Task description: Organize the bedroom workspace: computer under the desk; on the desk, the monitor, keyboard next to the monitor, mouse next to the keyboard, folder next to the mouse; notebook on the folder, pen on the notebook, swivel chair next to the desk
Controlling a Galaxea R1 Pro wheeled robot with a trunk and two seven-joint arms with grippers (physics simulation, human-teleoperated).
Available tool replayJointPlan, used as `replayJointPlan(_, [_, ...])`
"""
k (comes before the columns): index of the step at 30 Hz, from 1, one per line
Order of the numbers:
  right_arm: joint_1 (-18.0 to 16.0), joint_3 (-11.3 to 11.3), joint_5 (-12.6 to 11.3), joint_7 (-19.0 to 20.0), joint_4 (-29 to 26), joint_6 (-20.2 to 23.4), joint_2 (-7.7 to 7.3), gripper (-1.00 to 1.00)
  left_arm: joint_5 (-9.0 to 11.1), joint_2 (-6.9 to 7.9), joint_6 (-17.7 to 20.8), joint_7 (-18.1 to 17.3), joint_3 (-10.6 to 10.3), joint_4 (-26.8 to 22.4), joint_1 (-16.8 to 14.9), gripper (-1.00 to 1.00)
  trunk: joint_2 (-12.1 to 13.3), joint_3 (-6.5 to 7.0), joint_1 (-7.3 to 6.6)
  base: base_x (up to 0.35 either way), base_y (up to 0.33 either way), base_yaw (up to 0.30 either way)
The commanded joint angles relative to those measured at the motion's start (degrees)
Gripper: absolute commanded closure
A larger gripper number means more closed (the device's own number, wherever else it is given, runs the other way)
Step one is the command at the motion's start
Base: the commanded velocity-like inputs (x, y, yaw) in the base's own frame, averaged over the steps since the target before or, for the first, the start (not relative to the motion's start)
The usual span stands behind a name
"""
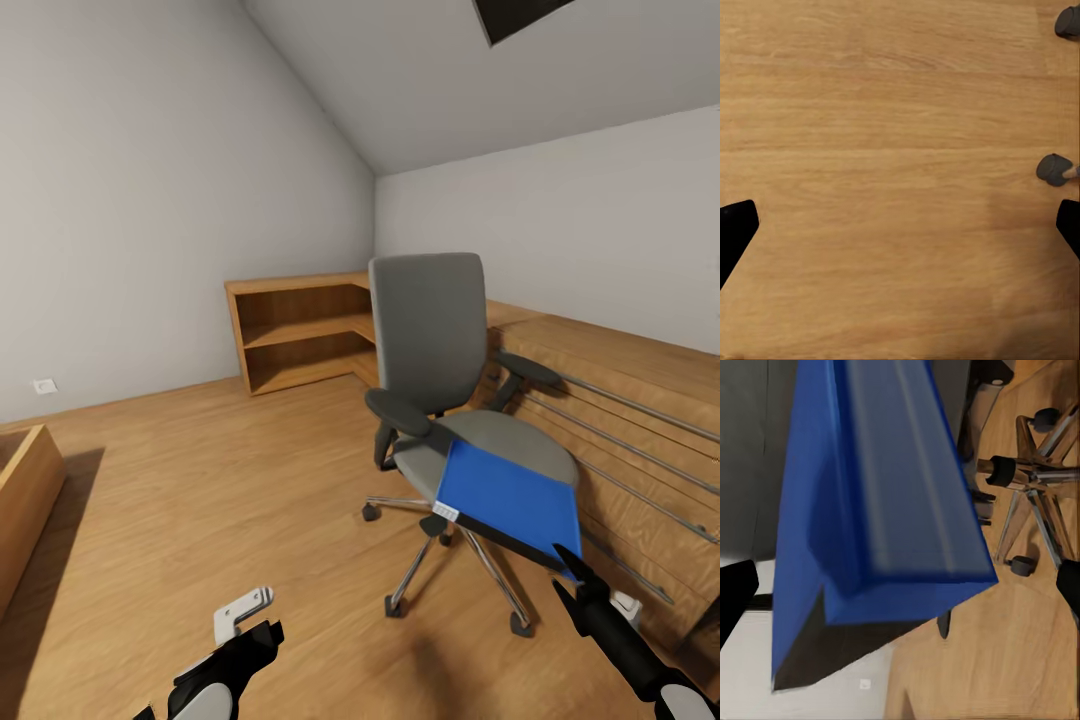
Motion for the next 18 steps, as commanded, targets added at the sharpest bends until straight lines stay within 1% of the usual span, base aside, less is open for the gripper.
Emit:
replayJointPlan(1, [-0.04,-0.11,-0.39,0.02,0.02,0.47,0.01,-1.0,0.0,0.04,0.46,0.31,-0.08,-0.07,-0.07,-1.0,-0.03,-0.06,-0.04,-0.208,-0.012,0.0])
replayJointPlan(7, [-0.04,-0.11,-0.39,0.02,0.0,0.46,0.03,-1.0,0.05,0.05,0.46,0.31,-0.08,-0.07,-0.07,-1.0,-0.03,-0.06,-0.04,-0.102,-0.006,0.0])
replayJointPlan(18, [-0.04,-0.11,-0.39,0.02,0.0,0.44,0.05,-1.0,0.01,0.07,0.46,0.31,-0.08,-0.07,-0.07,-1.0,-0.03,-0.06,-0.04,-0.015,-0.001,0.0])
